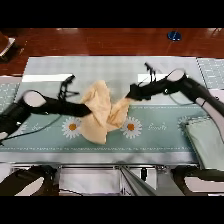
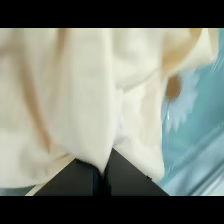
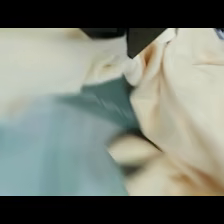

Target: Fold the shirts.

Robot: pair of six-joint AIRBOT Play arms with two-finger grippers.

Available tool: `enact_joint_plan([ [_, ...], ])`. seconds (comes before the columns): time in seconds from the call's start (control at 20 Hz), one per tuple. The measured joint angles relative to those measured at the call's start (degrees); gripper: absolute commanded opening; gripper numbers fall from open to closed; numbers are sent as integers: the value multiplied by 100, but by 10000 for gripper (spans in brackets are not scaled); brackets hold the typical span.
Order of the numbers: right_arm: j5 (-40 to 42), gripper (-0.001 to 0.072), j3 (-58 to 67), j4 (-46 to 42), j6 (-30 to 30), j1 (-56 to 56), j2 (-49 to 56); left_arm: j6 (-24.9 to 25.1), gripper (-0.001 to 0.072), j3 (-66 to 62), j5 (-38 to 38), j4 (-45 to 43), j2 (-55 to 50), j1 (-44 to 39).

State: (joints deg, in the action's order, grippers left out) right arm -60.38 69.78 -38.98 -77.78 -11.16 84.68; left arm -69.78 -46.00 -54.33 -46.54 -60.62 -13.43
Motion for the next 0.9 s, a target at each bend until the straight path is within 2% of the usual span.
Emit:
enact_joint_plan([
  [0.25,-459,18,2553,-627,-181,627,-861,-229,21,-1840,83,9,960,1329],
  [0.4,-754,18,3504,-1379,-291,791,-1648,-299,21,-2559,114,22,1639,2015],
  [0.6,-1272,18,3960,-2518,-505,866,-2815,-330,21,-2920,-153,-33,2627,2677],
  [0.9,-2253,18,3967,-3611,-835,894,-3956,-487,21,-3032,-898,-223,3891,2977],
])
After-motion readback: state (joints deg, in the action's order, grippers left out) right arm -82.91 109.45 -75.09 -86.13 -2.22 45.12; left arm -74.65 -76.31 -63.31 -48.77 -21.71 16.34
